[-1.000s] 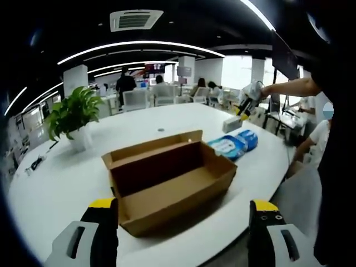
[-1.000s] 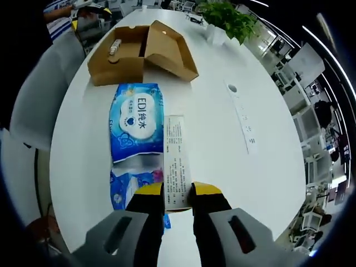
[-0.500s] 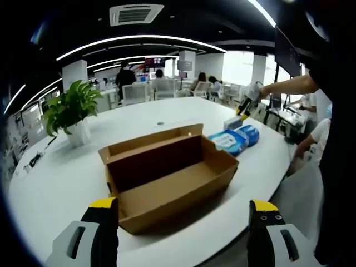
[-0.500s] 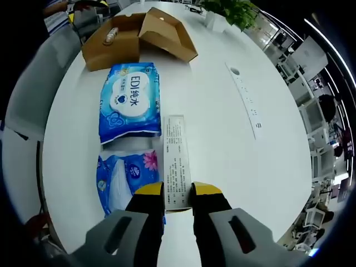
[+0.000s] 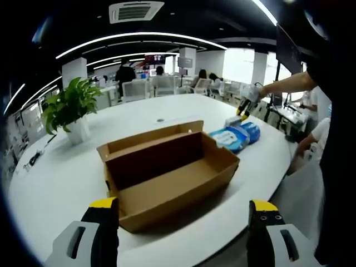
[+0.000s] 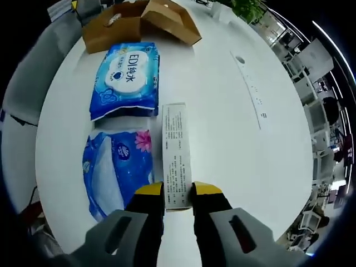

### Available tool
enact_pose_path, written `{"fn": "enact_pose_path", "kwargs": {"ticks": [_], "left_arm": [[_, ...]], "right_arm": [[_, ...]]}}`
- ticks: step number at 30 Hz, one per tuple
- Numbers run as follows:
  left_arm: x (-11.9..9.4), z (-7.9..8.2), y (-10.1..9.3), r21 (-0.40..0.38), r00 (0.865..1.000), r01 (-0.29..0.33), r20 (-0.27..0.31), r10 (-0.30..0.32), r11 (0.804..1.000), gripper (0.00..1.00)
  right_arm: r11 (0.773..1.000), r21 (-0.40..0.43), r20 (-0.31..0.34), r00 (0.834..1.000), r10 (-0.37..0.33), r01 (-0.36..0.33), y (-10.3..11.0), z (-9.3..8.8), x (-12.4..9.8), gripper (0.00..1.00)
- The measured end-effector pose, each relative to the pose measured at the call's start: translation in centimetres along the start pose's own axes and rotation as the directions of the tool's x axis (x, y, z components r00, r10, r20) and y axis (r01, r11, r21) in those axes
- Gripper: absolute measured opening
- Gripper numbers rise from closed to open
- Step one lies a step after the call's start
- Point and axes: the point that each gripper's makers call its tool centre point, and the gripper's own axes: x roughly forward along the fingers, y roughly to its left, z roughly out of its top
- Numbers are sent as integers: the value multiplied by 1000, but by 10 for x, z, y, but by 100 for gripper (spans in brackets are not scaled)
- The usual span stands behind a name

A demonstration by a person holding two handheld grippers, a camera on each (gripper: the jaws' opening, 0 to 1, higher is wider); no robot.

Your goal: Operate the shoe box by opening the lid, removing the specified soft item, and placing it in the target area until the item is outside and the box remains undamaged.

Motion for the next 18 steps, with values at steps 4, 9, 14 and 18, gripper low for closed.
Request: {"fn": "enact_pose_path", "kwargs": {"ticks": [4, 9, 14, 18], "left_arm": [[0, -3, 0, 1, 1000, 4, -13, -4, 1000, 98], [1, -1, 0, 1, 1000, 5, -13, -5, 1000, 98], [4, -1, -3, 6, 1000, 12, -19, -12, 1000, 98], [4, -1, -4, 6, 1000, 16, -18, -16, 1000, 98]], "right_arm": [[1000, -7, -17, 1000, 6, -6, 1, -6, 2, 16], [1000, -22, -37, 999, 5, -5, 2, -14, 5, 17], [1000, -25, -29, 1000, 3, -4, -1, -14, 5, 16], [999, -39, -21, 1000, 22, -22, 4, -12, 5, 16]]}}
